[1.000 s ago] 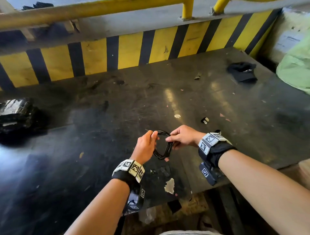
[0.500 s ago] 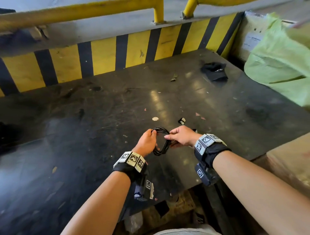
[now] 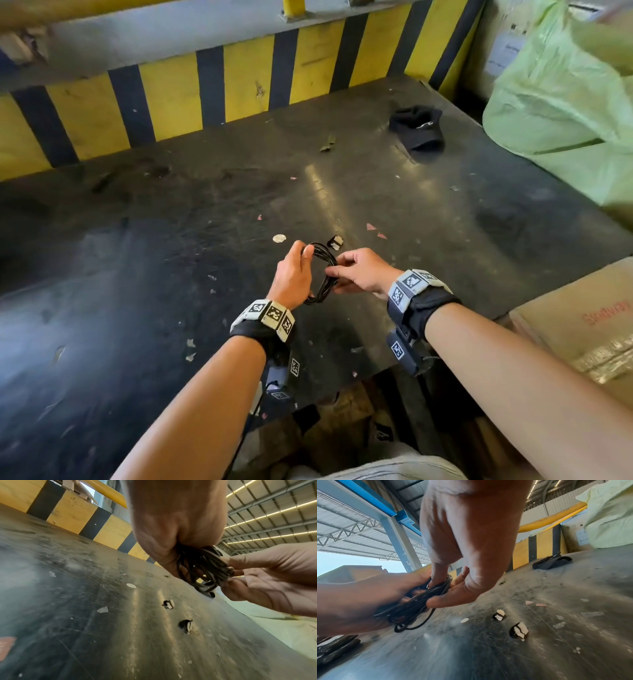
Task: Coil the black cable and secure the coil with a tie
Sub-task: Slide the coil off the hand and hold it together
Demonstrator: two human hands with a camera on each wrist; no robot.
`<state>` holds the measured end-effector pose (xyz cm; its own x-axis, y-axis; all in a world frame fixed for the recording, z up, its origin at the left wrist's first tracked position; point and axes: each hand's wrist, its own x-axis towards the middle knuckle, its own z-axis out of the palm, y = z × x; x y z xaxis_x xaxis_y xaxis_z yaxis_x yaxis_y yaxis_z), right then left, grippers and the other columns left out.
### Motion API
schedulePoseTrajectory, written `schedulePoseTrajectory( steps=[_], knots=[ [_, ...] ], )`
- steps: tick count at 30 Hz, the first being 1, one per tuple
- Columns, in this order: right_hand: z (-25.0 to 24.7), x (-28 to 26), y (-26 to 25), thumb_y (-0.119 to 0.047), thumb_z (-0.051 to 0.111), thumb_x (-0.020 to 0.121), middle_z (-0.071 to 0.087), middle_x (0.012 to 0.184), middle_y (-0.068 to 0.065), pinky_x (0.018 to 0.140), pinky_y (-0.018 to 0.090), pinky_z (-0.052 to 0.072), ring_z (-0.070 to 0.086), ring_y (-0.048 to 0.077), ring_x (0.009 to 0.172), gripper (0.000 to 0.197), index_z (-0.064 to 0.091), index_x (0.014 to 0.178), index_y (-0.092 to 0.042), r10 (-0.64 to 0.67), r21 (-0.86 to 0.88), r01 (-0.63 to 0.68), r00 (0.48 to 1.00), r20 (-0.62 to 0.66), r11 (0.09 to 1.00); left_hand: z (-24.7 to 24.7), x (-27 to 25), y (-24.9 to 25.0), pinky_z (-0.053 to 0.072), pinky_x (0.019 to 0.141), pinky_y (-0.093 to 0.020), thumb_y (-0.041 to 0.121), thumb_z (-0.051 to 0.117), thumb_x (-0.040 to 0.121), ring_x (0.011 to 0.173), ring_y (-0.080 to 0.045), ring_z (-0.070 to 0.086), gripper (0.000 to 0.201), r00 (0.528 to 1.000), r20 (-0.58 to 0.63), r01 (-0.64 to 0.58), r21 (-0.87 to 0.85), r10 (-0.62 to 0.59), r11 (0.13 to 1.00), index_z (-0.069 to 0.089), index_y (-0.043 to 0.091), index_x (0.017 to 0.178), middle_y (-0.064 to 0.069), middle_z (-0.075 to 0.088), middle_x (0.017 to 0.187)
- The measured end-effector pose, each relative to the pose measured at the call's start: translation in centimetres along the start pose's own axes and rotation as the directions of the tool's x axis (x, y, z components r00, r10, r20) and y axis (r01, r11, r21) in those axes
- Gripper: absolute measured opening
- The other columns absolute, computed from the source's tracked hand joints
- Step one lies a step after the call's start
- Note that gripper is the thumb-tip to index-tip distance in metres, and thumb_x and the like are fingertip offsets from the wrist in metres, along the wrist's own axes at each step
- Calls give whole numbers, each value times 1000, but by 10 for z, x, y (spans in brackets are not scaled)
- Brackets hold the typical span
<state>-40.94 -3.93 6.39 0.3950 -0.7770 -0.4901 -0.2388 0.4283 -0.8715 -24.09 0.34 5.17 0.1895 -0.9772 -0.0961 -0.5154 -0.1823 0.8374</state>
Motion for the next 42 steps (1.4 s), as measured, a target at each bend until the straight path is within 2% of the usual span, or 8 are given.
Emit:
schedulePoseTrajectory(
  steps=[8, 14, 18, 21, 24, 29, 32, 42],
  knots=[
    [-39, 6, 13, -19, 77, 88, 75, 91, 12, 58, 23, 60, 72, 12, 66, 20, 68, 103, -8, 85, -12, -84, 989, 119, 996, 31, 5, 7, 53, 51, -52, 45, 36, 108, 47, -17, 42, 36, 1000, 23, 5, -7, -5, 1000, 42, 12, 92, 1, 45, 58],
    [-54, 12, 12, -21, 65, 97, 70, 98, 18, 81, 34, 61, 71, 22, 79, 20, 70, 105, -4, 116, 135, -139, 979, 170, 981, 44, 11, -2, 44, 48, -42, 50, 35, 106, 50, -17, 38, 38, 996, 20, 89, -114, -88, 989, 41, 15, 92, 3, 41, 61],
    [-55, 10, 11, -11, 46, 104, 73, 93, 13, 75, 32, 62, 71, 22, 81, 24, 69, 107, -6, 138, 208, -173, 975, 174, 963, 44, 11, -1, 40, 50, -39, 45, 36, 107, 51, -14, 36, 33, 993, 25, 116, -162, -114, 980, 41, 20, 85, 6, 41, 65],
    [-51, 11, 10, -25, 44, 107, 64, 78, 4, 65, 25, 51, 60, 15, 67, 26, 68, 99, -19, 59, -211, -38, 994, 93, 977, 42, 12, 0, 41, 51, -41, 46, 36, 107, 53, -15, 36, 32, 992, 42, 125, -154, -120, 980, 41, 27, 80, 5, 40, 67],
    [-55, 13, 10, -39, 50, 104, 44, 55, -3, 56, 26, 36, 40, 11, 52, 34, 63, 74, -30, -50, -621, 102, 994, 101, 777, 39, 12, 1, 42, 50, -40, 45, 36, 107, 54, -15, 38, 33, 990, 65, 135, -151, -127, 979, 41, 32, 77, 3, 40, 69],
    [-59, 24, 21, -13, 73, 92, 73, 72, 3, 75, 31, 64, 66, 13, 63, 8, 79, 95, -11, -38, -329, 31, 999, -14, 944, 36, 8, 3, 41, 41, -30, 38, 34, 109, 46, -7, 37, 32, 982, 146, 144, -199, -116, 969, 40, 20, 84, 2, 37, 69],
    [-52, 22, 21, -1, 71, 90, 73, 85, 14, 73, 33, 64, 71, 19, 68, 8, 73, 88, -9, -6, -172, 10, 1000, 25, 985, 36, 6, 3, 41, 41, -29, 39, 34, 109, 44, -5, 38, 32, 979, 163, 153, -213, -120, 965, 40, 20, 83, 3, 36, 68],
    [-36, 21, 23, -13, 60, 101, 73, 80, -3, 50, 17, 50, 64, 4, 62, 17, 72, 111, -10, 130, 16, -133, 986, 103, 991, 31, 7, -10, 44, 46, -33, 47, 36, 106, 50, -11, 40, 34, 984, 130, 146, -154, -126, 977, 42, 28, 79, 4, 40, 66]
  ],
)
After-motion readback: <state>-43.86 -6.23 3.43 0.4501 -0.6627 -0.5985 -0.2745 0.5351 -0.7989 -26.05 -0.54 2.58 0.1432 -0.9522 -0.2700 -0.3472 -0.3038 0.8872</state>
